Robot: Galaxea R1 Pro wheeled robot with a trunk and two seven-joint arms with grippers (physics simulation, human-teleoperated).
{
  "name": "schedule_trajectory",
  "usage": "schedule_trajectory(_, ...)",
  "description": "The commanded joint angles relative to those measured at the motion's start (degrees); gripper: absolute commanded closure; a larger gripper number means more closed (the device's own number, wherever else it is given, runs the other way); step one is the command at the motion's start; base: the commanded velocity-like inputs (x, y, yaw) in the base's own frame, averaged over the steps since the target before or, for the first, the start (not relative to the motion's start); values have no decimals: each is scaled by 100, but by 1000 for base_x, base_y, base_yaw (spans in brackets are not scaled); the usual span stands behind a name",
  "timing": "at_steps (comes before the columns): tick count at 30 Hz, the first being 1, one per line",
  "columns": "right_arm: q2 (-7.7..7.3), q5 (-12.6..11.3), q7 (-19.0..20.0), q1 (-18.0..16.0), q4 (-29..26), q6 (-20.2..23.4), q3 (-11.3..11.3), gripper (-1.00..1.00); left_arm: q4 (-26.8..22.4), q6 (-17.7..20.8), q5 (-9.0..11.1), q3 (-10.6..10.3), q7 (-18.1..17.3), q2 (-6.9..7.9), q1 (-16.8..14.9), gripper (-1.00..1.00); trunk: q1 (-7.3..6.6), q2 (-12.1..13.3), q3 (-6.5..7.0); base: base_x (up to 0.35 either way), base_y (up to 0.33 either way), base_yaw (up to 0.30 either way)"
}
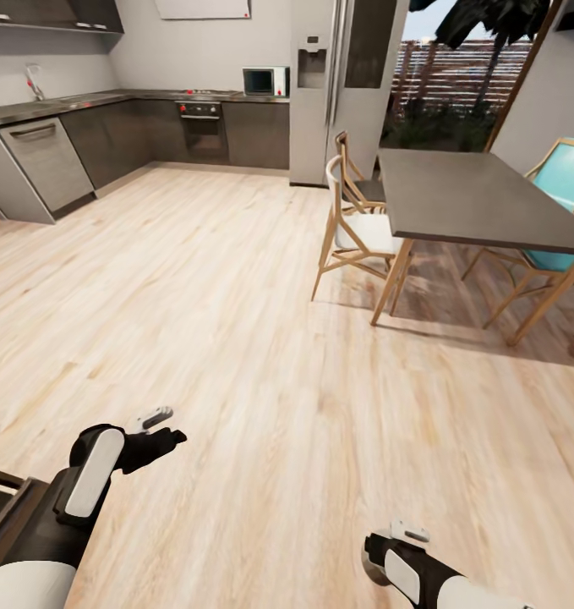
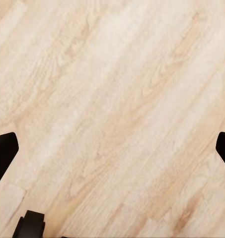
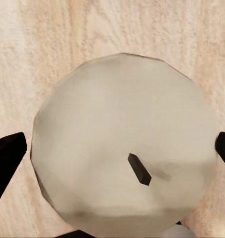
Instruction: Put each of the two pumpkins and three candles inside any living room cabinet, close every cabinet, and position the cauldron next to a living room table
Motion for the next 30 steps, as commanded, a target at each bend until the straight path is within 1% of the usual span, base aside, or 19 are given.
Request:
schedule_trajectory(1,-2,-18,-40,-2,-13,31,45,100,-4,15,63,-1,55,-4,-3,-100,3,-2,-4,297,-19,258)
schedule_trajectory(6,-2,-18,-40,-2,-16,31,51,100,-3,17,66,-3,54,-8,-4,-100,3,-2,-4,146,-63,274)
schedule_trajectory(17,4,-10,-40,-2,-16,27,54,100,3,15,76,-3,52,-25,-3,-100,3,-2,-4,9,-6,283)
schedule_trajectory(22,6,-3,-42,-2,-14,-89,61,100,2,15,77,-3,54,-27,-3,-100,3,-2,-4,19,0,283)
schedule_trajectory(27,6,6,-46,-2,-15,-126,62,100,3,15,70,0,55,-12,-3,-100,3,-2,-4,143,-8,283)
schedule_trajectory(30,6,14,-48,-2,-16,-127,62,100,3,15,69,1,55,-5,-3,-100,3,-2,-4,193,-119,283)
